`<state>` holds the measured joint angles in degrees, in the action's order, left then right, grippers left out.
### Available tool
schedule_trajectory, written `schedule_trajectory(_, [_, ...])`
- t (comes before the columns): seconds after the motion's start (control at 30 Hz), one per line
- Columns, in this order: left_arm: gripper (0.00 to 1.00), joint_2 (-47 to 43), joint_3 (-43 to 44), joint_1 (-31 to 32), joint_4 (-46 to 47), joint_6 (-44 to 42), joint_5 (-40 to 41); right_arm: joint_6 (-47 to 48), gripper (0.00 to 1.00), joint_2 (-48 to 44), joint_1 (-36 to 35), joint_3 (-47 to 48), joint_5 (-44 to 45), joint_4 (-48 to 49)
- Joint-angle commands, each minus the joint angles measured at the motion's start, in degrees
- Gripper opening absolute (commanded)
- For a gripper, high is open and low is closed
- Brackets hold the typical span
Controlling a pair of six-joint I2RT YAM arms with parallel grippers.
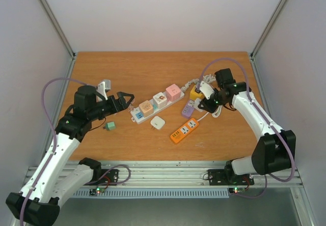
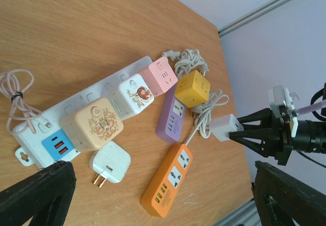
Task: Insert the plug
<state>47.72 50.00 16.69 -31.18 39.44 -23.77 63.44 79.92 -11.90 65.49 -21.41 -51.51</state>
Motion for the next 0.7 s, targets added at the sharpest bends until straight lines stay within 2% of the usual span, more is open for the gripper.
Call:
schedule_trajectory(0.0, [0.96,0.1,2.1,-0.2,-0.6,-3.7,2.3,6.0,0.11,2.5,1.1,3.5,2.3,0.4])
schedule_trajectory(0.23, [0.97,0.5,2.7,-0.2,-1.7,-6.6,5.1,9.3,0.12,6.6,1.4,4.0,1.8,4.3])
schedule_trajectory(0.5, [0.99,1.4,3.8,-0.2,-2.0,-8.1,5.0,9.1,0.13,9.1,1.4,3.9,-0.7,8.2])
schedule_trajectory(0.67, [0.99,1.4,3.3,-0.2,-1.9,-7.9,4.8,9.6,0.13,11.0,1.3,2.8,0.9,9.9])
